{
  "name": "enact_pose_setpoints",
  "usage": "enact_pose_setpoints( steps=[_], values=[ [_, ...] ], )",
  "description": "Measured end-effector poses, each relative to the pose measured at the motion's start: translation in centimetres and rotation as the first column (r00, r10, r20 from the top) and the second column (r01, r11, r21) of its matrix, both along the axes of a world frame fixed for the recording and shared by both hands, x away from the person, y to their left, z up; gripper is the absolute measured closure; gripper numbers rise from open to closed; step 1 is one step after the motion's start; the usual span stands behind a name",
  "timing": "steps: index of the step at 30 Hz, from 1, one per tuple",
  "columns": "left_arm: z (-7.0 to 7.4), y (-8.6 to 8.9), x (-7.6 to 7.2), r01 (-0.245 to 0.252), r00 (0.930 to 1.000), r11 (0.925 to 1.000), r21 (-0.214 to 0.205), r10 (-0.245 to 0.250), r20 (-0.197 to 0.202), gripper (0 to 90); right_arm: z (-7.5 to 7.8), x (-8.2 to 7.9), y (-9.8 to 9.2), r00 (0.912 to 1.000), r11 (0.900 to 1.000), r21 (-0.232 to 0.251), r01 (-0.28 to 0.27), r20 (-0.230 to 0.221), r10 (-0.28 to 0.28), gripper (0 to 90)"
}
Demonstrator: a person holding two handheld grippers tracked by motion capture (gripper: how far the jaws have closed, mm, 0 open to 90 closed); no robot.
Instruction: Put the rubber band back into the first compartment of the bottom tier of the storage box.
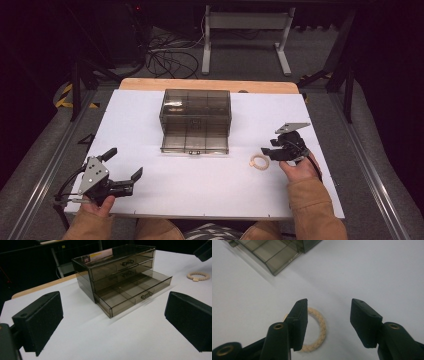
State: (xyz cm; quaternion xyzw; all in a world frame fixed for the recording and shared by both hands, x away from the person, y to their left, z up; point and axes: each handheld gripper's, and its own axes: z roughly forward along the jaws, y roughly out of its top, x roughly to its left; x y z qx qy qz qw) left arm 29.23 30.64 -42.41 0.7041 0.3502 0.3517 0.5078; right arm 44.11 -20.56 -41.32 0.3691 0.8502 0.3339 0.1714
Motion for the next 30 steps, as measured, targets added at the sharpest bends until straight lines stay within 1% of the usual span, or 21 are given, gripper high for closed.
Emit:
enact_pose_setpoints(
  steps=[3,14,19,22,30],
  values=[
    [0.0,0.0,0.0,0.000,1.0000,1.0000,0.001,0.000,0.000,2.4,-0.2,0.1,0.1,0.9997,0.9999,-0.013,0.000,-0.023,0.000,51.6],
    [0.0,0.0,0.0,0.000,1.0000,1.0000,0.000,0.000,0.000,2.4,-1.1,0.5,0.6,0.9971,0.9970,-0.076,-0.014,-0.076,0.008,59.3],
    [0.0,0.0,0.0,-0.001,1.0000,1.0000,0.000,0.001,-0.002,2.4,-1.4,0.6,0.8,0.9942,0.9952,-0.097,-0.014,-0.108,0.004,62.5],
    [0.0,0.0,0.0,0.000,1.0000,1.0000,0.000,0.000,-0.003,2.4,-1.6,0.6,0.9,0.9931,0.9943,-0.105,-0.017,-0.118,0.005,63.8],
    [0.0,0.0,0.1,0.001,1.0000,1.0000,0.000,-0.001,-0.005,2.4,-2.2,0.8,1.2,0.9878,0.9890,-0.146,-0.026,-0.156,0.003,69.7]
  ],
)
